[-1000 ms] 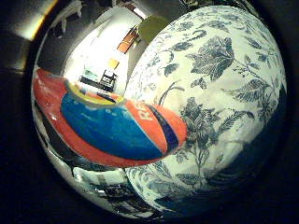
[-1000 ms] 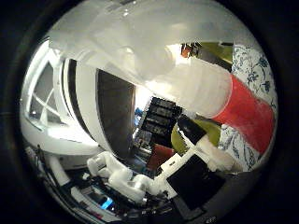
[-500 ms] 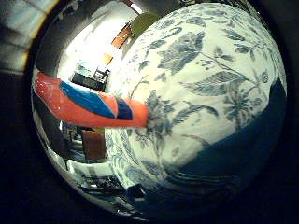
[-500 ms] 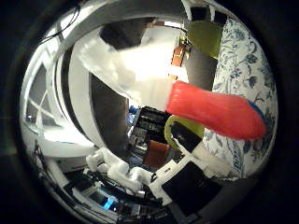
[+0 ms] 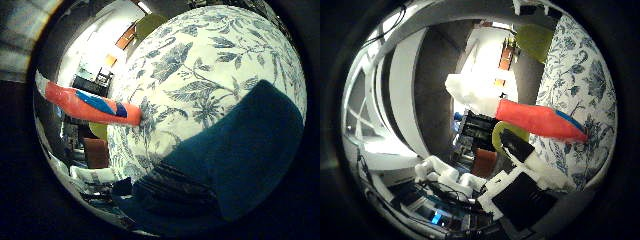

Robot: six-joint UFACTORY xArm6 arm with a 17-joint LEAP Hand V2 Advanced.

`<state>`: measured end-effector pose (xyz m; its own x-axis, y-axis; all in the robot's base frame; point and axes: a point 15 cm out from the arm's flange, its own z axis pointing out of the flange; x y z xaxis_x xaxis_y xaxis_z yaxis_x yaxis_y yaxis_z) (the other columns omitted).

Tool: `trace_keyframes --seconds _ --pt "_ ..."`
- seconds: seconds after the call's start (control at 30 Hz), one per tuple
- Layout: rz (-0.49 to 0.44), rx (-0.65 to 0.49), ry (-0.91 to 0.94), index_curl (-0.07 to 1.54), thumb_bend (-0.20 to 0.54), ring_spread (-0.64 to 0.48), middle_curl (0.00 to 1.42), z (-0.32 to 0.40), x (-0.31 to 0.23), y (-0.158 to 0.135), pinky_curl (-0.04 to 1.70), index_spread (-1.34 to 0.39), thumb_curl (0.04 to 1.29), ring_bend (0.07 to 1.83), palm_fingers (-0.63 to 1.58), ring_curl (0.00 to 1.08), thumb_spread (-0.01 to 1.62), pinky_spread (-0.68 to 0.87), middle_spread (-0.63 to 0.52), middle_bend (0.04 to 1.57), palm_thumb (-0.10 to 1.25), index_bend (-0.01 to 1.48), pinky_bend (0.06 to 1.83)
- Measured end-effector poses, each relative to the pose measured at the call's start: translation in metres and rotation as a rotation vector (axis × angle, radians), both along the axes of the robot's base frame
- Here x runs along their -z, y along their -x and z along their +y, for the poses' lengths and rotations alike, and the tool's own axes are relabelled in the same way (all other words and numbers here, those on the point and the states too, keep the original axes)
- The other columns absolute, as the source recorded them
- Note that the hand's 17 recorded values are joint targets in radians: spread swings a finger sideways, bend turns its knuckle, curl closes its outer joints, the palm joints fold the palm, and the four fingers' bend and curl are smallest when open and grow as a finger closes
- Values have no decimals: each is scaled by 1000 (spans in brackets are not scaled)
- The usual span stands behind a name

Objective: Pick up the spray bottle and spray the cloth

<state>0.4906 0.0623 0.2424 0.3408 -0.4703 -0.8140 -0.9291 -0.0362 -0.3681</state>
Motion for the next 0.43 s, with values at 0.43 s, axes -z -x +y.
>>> trace_keyframes --seconds 0.43 --pt "-20 -11 -12 306 -26 122 357 -1 -17 5 329 -204 405 430 196 315 992 371 121 233 713 164 420"
